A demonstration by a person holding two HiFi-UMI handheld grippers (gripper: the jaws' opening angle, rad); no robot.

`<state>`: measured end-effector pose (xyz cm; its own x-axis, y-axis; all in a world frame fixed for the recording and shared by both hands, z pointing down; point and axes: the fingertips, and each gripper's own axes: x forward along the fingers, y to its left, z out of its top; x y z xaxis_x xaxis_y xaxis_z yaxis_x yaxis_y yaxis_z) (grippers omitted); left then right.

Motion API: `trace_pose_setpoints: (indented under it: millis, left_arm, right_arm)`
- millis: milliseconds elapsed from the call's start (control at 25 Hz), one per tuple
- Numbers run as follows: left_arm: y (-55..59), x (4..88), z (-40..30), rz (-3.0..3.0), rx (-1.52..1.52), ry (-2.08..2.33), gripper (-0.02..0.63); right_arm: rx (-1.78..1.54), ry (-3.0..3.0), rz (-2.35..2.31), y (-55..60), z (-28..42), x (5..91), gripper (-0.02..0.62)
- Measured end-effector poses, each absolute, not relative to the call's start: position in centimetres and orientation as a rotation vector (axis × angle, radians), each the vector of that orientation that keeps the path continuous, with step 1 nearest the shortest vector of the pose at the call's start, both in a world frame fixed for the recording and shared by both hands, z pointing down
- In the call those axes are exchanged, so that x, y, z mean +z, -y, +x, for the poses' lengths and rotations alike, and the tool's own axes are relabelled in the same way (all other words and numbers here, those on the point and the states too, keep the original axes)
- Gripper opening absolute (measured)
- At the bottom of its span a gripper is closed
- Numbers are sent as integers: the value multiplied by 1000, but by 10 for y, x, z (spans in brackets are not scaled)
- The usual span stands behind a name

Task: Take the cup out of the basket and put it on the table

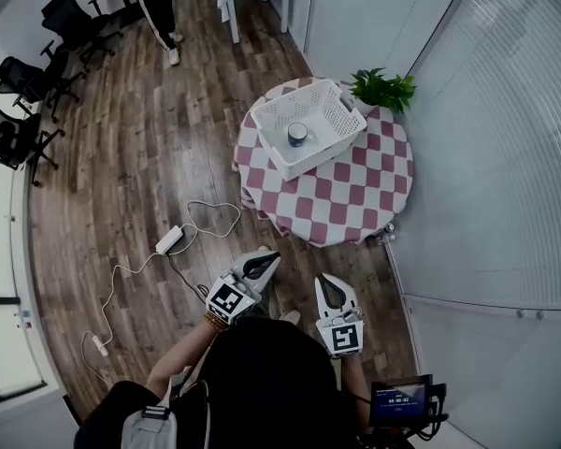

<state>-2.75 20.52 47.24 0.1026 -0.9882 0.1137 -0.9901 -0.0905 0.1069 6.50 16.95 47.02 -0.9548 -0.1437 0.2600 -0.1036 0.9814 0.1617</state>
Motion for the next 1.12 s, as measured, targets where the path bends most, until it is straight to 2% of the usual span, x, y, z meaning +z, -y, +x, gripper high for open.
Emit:
trace_pose_setpoints:
  millis: [640,1120]
  left_arm:
    - [-149,472,-177,2237,0,1968,3]
    - [-93,491,-247,2264,165,1842,3]
  right_arm:
    - [-155,2802,153,-125,-93,462,11]
    - [-93,2750,252,-89,-108,486,11]
